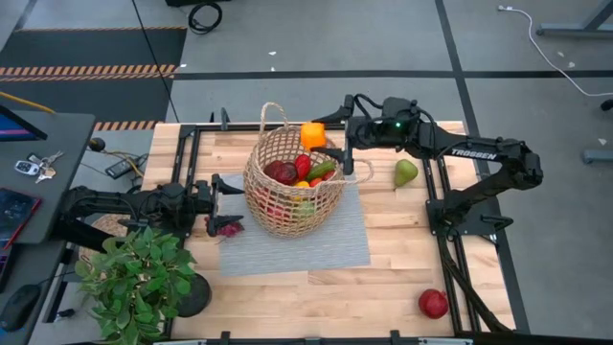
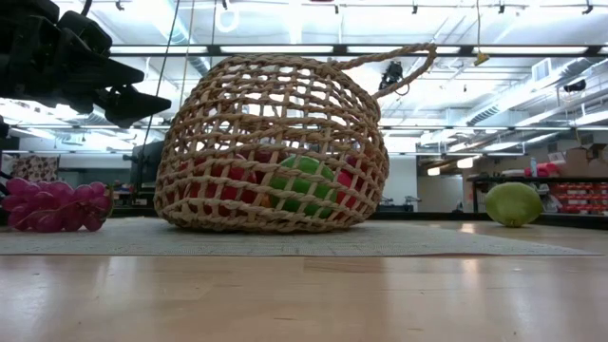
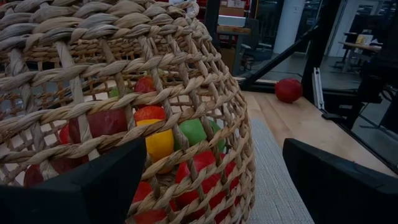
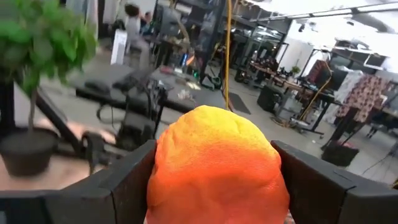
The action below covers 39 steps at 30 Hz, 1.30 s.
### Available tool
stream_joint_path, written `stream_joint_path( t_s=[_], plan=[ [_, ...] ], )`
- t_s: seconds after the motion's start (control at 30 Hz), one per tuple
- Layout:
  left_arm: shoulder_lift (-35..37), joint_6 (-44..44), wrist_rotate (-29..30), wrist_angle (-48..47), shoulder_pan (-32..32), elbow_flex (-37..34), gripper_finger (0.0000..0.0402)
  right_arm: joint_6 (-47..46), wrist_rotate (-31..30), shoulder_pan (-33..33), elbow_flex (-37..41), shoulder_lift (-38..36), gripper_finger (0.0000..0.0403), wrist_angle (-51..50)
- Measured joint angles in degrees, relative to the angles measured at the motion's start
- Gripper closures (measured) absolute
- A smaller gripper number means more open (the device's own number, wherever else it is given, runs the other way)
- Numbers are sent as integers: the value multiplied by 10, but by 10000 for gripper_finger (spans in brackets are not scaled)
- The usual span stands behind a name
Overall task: Build produce basket
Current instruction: Put the orange into the brown basket
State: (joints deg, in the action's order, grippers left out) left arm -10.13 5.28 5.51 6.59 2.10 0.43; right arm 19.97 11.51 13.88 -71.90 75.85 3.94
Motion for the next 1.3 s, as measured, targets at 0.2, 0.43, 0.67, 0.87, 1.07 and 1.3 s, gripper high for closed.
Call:
stream_joint_path(
  t_s=[0.2, 0.43, 0.67, 0.87, 1.07, 1.3],
  plan=[
    [0, 0, 0, 0, 0, 0, 15, 150, -1, -1, 0, 14, 101, -57],
    [0, 0, 0, 0, 0, 0, 15, 395, -101, -29, 0, 57, 99, -53],
    [0, 0, 0, 0, 0, 0, 15, 540, -197, -46, 0, 111, 98, -36],
    [0, 0, 0, 0, 0, 0, 15, 622, -239, -57, 0, 145, 98, 0],
    [0, 0, 0, 0, 0, 0, 15, 622, -239, -57, 0, 151, 98, 10],
    [0, 0, 0, 0, 0, 0, 15, 372, -263, -45, 0, 149, 98, 43]
  ],
)
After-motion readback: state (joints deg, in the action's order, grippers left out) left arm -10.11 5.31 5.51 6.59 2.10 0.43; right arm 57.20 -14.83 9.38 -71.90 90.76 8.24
